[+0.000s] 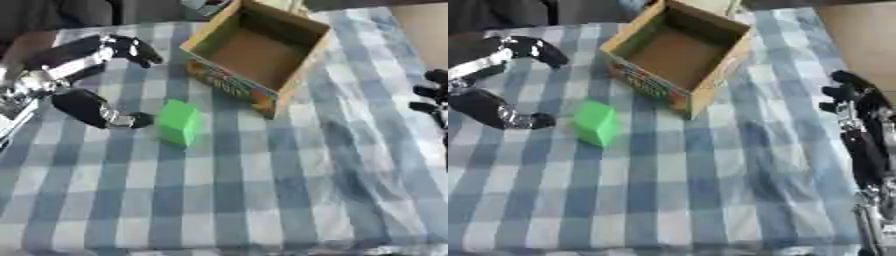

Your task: Pick up objects on the table and place them in the box.

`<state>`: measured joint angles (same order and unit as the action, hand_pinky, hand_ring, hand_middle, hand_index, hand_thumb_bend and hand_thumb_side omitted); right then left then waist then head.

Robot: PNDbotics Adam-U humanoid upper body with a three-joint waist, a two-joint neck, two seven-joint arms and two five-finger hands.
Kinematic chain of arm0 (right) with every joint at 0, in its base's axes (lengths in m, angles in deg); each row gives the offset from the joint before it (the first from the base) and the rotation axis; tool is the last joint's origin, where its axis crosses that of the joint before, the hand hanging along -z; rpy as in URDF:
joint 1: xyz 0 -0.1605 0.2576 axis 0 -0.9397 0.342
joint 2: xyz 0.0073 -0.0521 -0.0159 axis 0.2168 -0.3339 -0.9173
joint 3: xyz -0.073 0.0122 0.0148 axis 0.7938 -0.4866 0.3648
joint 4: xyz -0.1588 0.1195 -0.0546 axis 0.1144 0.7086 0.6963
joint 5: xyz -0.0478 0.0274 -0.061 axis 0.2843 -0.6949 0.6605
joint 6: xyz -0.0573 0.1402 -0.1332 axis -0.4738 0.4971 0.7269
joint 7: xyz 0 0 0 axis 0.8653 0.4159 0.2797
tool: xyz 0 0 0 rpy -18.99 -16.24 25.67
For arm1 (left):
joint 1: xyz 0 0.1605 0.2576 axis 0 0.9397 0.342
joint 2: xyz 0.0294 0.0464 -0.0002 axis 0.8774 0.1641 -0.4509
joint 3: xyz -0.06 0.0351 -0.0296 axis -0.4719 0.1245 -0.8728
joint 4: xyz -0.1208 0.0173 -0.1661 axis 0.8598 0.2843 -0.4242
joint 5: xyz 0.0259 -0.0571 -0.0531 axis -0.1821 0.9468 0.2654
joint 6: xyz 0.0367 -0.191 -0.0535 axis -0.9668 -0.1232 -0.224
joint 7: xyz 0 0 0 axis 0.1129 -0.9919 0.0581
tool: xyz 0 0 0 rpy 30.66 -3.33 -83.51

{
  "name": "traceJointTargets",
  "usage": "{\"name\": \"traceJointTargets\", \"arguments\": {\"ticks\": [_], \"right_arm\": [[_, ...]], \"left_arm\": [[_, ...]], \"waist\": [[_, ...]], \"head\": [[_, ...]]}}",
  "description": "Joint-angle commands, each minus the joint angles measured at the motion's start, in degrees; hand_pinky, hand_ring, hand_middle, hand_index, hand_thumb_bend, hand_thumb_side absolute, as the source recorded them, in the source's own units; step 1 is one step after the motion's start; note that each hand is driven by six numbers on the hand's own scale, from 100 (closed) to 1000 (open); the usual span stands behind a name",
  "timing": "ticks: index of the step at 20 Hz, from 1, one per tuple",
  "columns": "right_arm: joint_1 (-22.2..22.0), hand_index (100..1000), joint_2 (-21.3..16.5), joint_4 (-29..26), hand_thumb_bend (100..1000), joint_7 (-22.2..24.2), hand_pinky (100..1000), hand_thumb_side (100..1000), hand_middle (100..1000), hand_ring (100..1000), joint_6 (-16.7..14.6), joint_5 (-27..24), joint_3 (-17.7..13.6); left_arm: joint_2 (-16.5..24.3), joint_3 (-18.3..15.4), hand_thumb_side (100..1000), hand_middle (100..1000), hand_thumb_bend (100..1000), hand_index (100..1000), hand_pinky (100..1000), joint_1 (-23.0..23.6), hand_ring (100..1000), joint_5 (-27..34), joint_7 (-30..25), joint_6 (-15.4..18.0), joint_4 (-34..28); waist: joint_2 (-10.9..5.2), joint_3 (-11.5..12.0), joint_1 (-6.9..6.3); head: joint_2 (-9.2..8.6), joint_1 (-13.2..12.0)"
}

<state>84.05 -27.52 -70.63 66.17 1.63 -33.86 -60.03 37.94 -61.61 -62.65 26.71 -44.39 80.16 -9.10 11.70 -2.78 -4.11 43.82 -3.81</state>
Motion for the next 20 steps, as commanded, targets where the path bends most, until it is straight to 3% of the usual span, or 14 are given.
{"name": "traceJointTargets", "arguments": {"ticks": [1,8,20], "right_arm": [[0.45,860,-1.03,-0.90,100,0.25,735,696,839,810,-0.12,-0.08,0.02],[0.28,860,-1.01,-0.83,100,0.45,735,698,838,810,-0.14,-0.17,0.20],[0.20,859,-0.91,-0.79,100,0.76,735,699,833,810,-0.17,-0.28,0.49]], "left_arm": [[1.04,0.56,409,775,586,888,860,-2.17,797,-2.10,-3.36,1.12,1.64],[-1.10,1.64,402,754,600,885,855,-5.70,760,-4.37,-9.55,3.25,6.16],[-4.39,3.74,403,744,598,881,846,-8.50,753,-6.82,-10.95,4.85,11.99]], "waist": [[-0.96,0.04,0.19],[-1.11,0.27,0.38],[-1.01,-0.03,0.67]], "head": [[0.30,0.12],[0.30,0.07],[0.30,-0.23]]}}
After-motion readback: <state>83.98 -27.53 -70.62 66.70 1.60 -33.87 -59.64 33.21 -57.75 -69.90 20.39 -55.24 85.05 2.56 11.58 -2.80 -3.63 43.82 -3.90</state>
